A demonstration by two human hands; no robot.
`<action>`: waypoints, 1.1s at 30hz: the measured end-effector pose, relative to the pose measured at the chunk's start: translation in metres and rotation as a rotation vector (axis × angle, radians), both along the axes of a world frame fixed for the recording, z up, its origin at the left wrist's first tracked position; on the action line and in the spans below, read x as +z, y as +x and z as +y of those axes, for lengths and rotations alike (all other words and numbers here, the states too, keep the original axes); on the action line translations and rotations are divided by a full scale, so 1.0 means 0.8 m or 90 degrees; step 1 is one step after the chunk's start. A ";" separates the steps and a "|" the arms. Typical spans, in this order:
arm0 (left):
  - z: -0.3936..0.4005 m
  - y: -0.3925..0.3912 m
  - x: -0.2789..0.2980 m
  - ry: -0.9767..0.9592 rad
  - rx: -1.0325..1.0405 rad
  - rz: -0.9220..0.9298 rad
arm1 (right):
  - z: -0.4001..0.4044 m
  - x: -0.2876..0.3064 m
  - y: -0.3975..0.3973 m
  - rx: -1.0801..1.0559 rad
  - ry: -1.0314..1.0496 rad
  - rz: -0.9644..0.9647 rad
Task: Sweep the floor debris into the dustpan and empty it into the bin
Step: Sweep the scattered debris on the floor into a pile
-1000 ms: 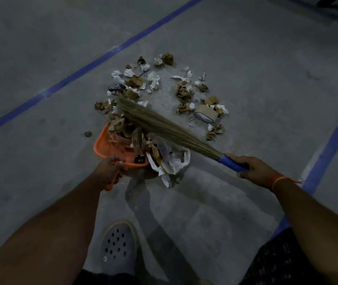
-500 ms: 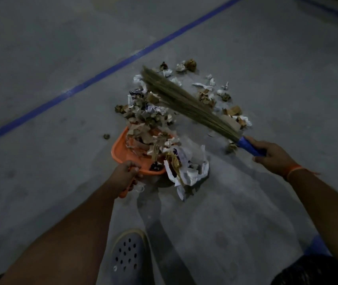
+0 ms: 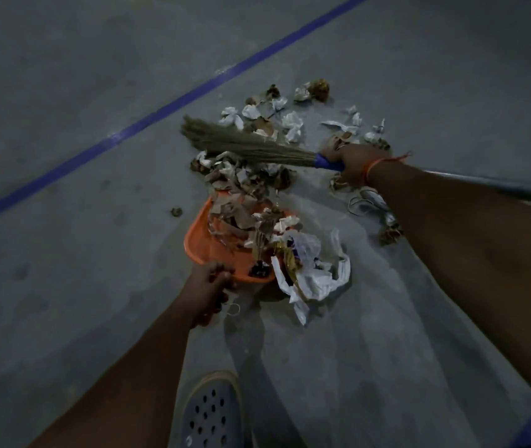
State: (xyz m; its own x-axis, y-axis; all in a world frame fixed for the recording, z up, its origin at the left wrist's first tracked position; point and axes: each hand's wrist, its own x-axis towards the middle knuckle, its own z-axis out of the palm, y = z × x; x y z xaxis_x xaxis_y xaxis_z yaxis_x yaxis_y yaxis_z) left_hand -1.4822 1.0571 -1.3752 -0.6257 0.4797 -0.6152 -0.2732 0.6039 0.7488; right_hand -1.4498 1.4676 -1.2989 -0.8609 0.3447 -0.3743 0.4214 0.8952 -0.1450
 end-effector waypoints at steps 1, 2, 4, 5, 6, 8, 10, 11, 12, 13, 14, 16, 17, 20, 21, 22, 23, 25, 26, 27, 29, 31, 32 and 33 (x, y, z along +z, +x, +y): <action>0.000 0.001 -0.001 0.002 0.006 0.003 | 0.002 -0.004 0.004 0.007 -0.014 -0.010; 0.000 0.002 0.000 0.005 0.015 0.005 | 0.004 -0.007 0.014 0.012 -0.030 -0.012; 0.001 0.006 0.003 0.019 0.035 0.003 | 0.012 -0.016 0.043 0.002 -0.054 -0.018; 0.002 0.007 0.005 0.024 0.041 0.002 | 0.016 -0.019 0.060 -0.005 -0.060 -0.015; 0.001 0.007 0.007 0.029 0.044 0.000 | 0.019 -0.022 0.079 -0.013 -0.066 -0.014; 0.001 0.006 0.009 0.039 0.047 0.000 | 0.021 -0.027 0.119 -0.028 -0.087 -0.029; 0.003 0.005 0.011 0.039 0.046 0.008 | 0.016 -0.030 0.158 -0.031 -0.106 -0.067; 0.005 0.005 0.012 0.038 0.044 0.010 | 0.012 -0.032 0.175 -0.033 -0.117 -0.078; 0.007 0.006 0.013 0.038 0.044 0.010 | 0.005 -0.033 0.190 -0.034 -0.124 -0.081; 0.008 0.007 0.014 0.041 0.045 0.010 | -0.001 -0.035 0.203 -0.036 -0.128 -0.081; 0.011 0.009 0.015 0.045 0.048 0.011 | -0.006 -0.037 0.214 -0.036 -0.128 -0.081; 0.015 0.013 0.016 0.045 0.050 0.018 | -0.014 -0.041 0.235 -0.037 -0.140 -0.073; 0.017 0.015 0.018 0.040 0.050 0.023 | -0.015 -0.043 0.245 -0.039 -0.150 -0.066; 0.021 0.020 0.021 0.023 0.050 0.043 | -0.013 -0.042 0.274 -0.046 -0.153 -0.035; 0.022 0.020 0.023 0.020 0.048 0.045 | -0.011 -0.041 0.284 -0.053 -0.150 -0.023; 0.022 0.020 0.023 0.019 0.045 0.044 | -0.010 -0.038 0.293 -0.059 -0.144 -0.008; 0.022 0.020 0.023 0.016 0.042 0.044 | -0.007 -0.035 0.300 -0.069 -0.138 0.007; 0.022 0.018 0.022 0.005 0.032 0.049 | -0.001 -0.025 0.307 -0.087 -0.140 0.033; 0.021 0.018 0.020 0.001 0.028 0.052 | 0.001 -0.020 0.305 -0.091 -0.138 0.043; 0.021 0.018 0.019 0.000 0.026 0.053 | 0.006 -0.017 0.299 -0.093 -0.135 0.052; 0.021 0.018 0.014 0.000 0.025 0.054 | 0.012 -0.012 0.278 -0.106 -0.129 0.072; 0.020 0.016 0.009 0.002 0.022 0.055 | 0.013 -0.009 0.247 -0.123 -0.114 0.097; 0.019 0.014 0.007 0.003 0.021 0.055 | 0.012 -0.007 0.231 -0.127 -0.100 0.106; 0.017 0.013 0.007 0.001 0.018 0.054 | 0.012 -0.007 0.215 -0.133 -0.089 0.112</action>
